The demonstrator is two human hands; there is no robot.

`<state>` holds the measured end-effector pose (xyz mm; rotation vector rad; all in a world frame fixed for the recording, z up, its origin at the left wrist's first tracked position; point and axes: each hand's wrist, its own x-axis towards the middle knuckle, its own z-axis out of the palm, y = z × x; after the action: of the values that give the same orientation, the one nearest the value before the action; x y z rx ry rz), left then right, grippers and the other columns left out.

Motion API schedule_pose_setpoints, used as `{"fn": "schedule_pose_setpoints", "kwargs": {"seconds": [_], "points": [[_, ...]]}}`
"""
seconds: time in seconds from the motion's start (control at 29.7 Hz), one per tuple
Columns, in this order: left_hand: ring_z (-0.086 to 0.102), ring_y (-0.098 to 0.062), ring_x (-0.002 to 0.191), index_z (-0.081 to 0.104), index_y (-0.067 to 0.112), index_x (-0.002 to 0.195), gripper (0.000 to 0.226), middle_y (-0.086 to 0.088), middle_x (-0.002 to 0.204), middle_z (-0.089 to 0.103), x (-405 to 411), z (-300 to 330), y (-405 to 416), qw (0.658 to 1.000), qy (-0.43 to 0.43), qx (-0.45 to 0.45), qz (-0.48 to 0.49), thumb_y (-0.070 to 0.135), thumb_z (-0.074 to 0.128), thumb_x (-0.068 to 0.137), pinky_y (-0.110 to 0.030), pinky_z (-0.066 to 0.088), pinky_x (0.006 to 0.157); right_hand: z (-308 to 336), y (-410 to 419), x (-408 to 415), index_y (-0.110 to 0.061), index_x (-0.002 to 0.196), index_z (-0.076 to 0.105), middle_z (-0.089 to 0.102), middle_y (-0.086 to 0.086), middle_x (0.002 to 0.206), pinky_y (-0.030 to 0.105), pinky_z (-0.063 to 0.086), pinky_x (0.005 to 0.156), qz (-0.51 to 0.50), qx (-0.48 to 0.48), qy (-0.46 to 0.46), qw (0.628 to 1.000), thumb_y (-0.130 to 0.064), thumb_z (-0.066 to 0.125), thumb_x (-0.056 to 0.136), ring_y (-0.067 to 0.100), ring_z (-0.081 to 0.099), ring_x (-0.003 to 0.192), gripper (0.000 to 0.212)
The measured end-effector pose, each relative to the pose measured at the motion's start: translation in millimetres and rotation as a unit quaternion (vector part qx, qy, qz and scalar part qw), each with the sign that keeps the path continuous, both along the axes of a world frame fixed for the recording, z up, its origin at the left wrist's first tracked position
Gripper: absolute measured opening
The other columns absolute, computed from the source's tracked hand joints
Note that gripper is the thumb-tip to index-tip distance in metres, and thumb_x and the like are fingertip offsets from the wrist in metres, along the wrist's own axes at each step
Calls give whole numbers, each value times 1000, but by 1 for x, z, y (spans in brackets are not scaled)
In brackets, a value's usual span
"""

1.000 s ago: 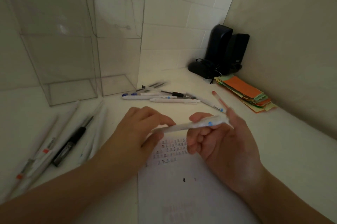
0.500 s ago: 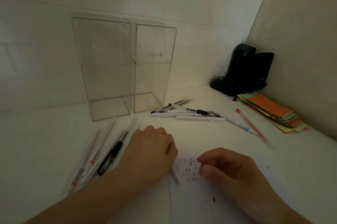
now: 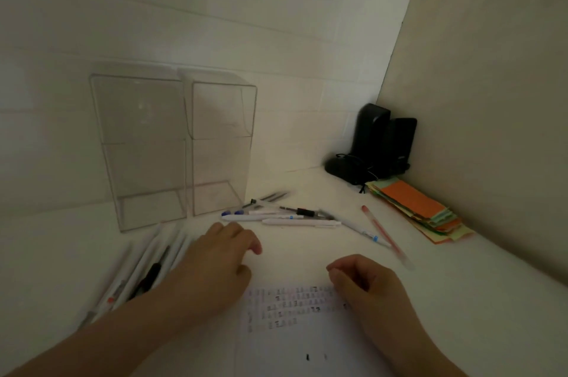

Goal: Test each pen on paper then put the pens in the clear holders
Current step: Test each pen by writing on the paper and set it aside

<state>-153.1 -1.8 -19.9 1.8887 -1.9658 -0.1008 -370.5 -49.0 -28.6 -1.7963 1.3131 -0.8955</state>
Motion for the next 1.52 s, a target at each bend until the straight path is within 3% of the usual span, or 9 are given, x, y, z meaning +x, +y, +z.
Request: {"fn": "schedule_pose_setpoints", "kwargs": {"seconds": [0.17, 0.27, 0.47, 0.78, 0.84, 0.94, 1.08, 1.32, 1.52], "points": [[28, -12, 127, 36, 22, 132, 40, 5, 139, 33, -28, -1, -46, 993, -70, -41, -84, 17, 40, 92, -24, 23, 102, -3, -3, 0, -26, 69, 67, 56, -12, 49, 12, 37, 50, 19, -25, -12, 999, -17, 63, 82, 1, 46, 48, 17], [36, -24, 124, 37, 16, 133, 41, -5, 137, 39, -34, -4, -76, 988, -125, -59, -65, 25, 35, 93, -34, 28, 101, -5, -4, -1, -24, 70, 67, 55, -14, 47, 12, 37, 50, 27, -31, -22, 999, -14, 63, 83, 1, 46, 48, 16], [41, -23, 116, 36, 18, 131, 40, -5, 132, 43, -26, -5, -102, 982, -186, 0, -6, 35, 34, 95, -35, 34, 93, -5, -5, -1, -26, 71, 68, 55, -14, 49, 13, 36, 51, 40, -23, -40, 998, -17, 63, 83, 1, 45, 49, 15], [38, -12, 113, 38, 26, 131, 35, 5, 129, 42, -28, -17, -59, 992, -65, -56, -90, 31, 38, 96, -28, 34, 96, -4, -3, 0, -28, 72, 66, 56, -14, 50, 11, 38, 52, 32, -34, -18, 999, -23, 62, 83, -2, 48, 51, 14], [31, -13, 122, 32, 25, 135, 48, 4, 138, 34, -26, -12, -56, 992, -89, -28, -88, 45, 37, 92, -27, 29, 102, -4, -2, 0, -28, 71, 66, 55, -17, 50, 11, 38, 52, 35, -34, -17, 999, -22, 61, 84, -3, 48, 51, 15], [12, -18, 138, 16, 19, 143, 103, -4, 152, 12, -16, -1, -71, 986, -148, 57, -46, 85, 19, 64, -32, 15, 111, -4, -1, 1, -28, 71, 65, 55, -19, 52, 11, 37, 53, 38, -33, -8, 999, -22, 61, 84, -2, 47, 51, 15], [0, -28, 141, -6, 15, 144, 115, -13, 153, -7, -10, 3, -98, 974, -107, 197, 29, 81, 45, 64, -38, 9, 113, -4, -1, 2, -28, 72, 66, 55, -15, 51, 12, 38, 52, 42, -36, -3, 998, -23, 61, 84, -1, 47, 50, 14], [21, -18, 136, 13, 18, 145, 66, -2, 152, 19, -35, -5, -89, 988, -90, 96, -77, 50, 36, 92, -28, 17, 109, -4, -3, 2, -30, 73, 65, 57, -11, 55, 12, 39, 53, 42, -43, -12, 998, -19, 62, 84, -1, 49, 53, 16], [3, -8, 140, 2, 28, 145, 57, 6, 155, -1, -40, -11, -60, 972, -124, 96, -174, 45, 26, 96, -25, 1, 111, -10, -6, 1, -33, 107, 53, 53, -14, 95, 2, 34, 75, -15, -126, 31, 991, -12, 60, 82, -4, 48, 87, 33]]}}
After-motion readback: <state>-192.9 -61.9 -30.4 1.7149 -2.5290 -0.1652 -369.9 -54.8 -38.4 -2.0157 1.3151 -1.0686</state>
